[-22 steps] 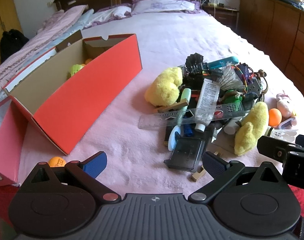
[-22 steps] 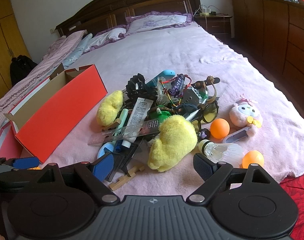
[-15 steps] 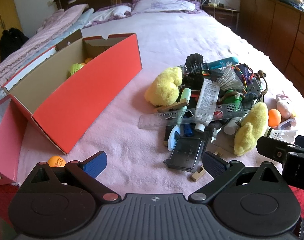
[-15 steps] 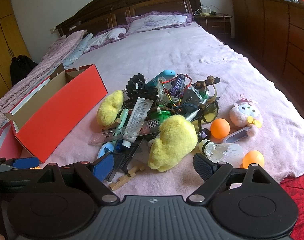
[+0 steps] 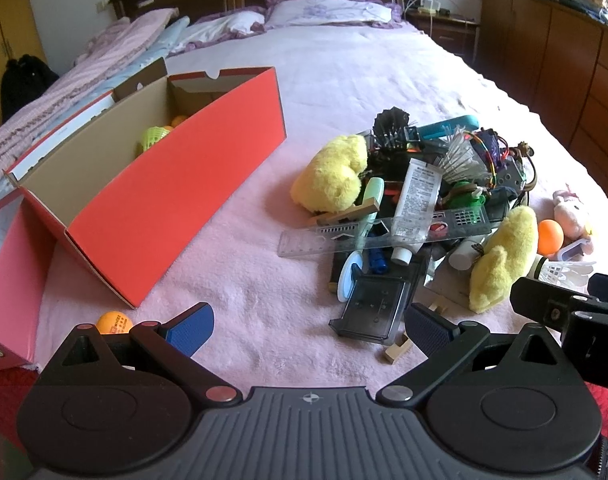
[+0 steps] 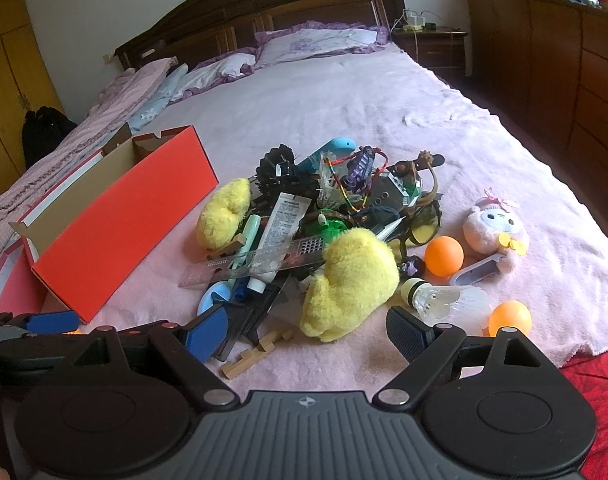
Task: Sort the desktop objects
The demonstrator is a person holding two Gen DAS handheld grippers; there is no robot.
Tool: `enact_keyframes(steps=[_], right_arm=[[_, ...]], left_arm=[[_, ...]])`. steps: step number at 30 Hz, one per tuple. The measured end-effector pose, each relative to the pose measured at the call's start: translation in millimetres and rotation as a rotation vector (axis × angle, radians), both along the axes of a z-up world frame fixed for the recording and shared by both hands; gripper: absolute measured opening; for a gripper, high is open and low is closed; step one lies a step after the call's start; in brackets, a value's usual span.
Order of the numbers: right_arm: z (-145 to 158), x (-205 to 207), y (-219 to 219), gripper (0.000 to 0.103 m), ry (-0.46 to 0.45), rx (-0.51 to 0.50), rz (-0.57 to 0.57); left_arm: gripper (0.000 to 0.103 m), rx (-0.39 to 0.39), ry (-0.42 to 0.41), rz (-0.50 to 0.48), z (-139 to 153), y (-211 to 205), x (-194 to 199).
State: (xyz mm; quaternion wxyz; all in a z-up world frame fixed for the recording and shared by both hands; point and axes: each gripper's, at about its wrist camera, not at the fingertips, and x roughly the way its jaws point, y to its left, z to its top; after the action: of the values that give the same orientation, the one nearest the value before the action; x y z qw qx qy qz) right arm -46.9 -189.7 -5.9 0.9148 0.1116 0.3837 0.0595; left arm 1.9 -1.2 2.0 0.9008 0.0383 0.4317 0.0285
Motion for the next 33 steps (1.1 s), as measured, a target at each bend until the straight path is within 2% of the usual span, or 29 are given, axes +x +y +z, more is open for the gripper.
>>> enact_keyframes(steps=[13,18,21,25,30,33], right_arm=[[-2.3,-2.1,-4.7,0.089,0.009,0.011,-0.007],[-10.7,5.1,-10.5,0.088,0.032,0.024,-0.001],[-14.5,15.4,-13.1,0.082,0.037,0.036,0.002],[-20.8,31.9,-6.6,0.064,0.053,0.052,0.081],[-33.2,55.5,3.2,0.056,0.106,0.177,0.124],[-43.8,72.8,7.7,0.052,0.138,0.252,0.095]], left_arm=[[0.103,0.000,0.005,-0.010,-4.5,3.8,0.2],[0.103,0.001,0.051,-0.017,-18.4,0.2,13.0],[0.103,0.021,0.053,-0.023,-22.9,-1.5,21.0],[0.103,0.020,0.073,-0.028,-32.0,-0.8,28.3],[0.103,0.022,0.106,-0.019,-44.0,3.9,34.5],[0.103,0.019,0.118,-0.007,-48.5,9.1,37.4]])
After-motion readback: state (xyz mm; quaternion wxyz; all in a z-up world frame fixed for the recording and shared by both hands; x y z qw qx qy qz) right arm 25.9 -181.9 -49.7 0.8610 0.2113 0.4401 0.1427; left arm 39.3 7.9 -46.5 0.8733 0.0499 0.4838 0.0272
